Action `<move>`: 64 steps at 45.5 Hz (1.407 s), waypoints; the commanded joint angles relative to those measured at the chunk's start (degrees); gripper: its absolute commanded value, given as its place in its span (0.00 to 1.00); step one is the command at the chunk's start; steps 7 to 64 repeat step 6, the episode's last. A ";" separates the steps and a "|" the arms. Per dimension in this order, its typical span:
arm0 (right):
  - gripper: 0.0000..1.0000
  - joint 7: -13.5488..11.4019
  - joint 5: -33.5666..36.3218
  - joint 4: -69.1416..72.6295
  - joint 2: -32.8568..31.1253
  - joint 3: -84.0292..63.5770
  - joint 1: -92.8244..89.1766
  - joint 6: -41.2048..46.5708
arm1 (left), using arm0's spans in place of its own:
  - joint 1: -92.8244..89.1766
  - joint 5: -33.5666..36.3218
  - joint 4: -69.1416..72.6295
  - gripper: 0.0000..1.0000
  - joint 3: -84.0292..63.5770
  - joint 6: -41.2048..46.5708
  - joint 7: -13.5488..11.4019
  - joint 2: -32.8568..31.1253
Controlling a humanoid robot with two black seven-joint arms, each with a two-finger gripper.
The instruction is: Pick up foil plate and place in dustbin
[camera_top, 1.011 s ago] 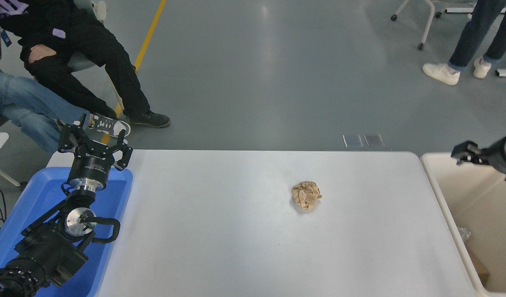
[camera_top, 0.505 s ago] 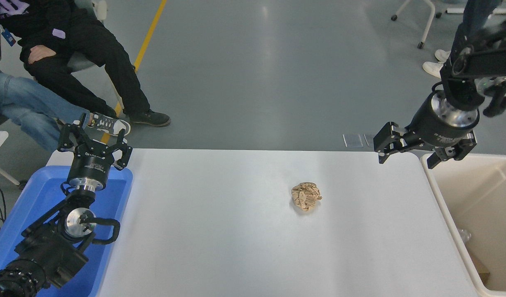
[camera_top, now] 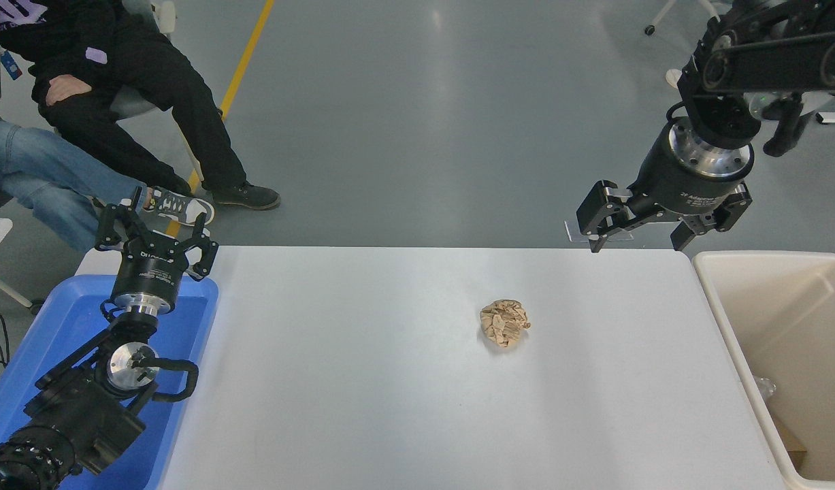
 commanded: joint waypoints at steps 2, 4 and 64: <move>1.00 0.00 2.85 -0.39 -0.52 -0.38 1.77 0.17 | 0.00 0.00 0.00 0.99 0.00 0.00 0.01 -0.01; 1.00 0.00 3.81 -0.39 -0.70 -0.38 1.86 0.17 | 0.00 0.00 0.00 0.99 0.00 0.00 0.01 0.08; 1.00 0.00 3.99 -0.39 -0.70 -0.47 1.86 0.17 | 0.00 0.00 0.00 0.99 0.00 0.00 0.01 0.08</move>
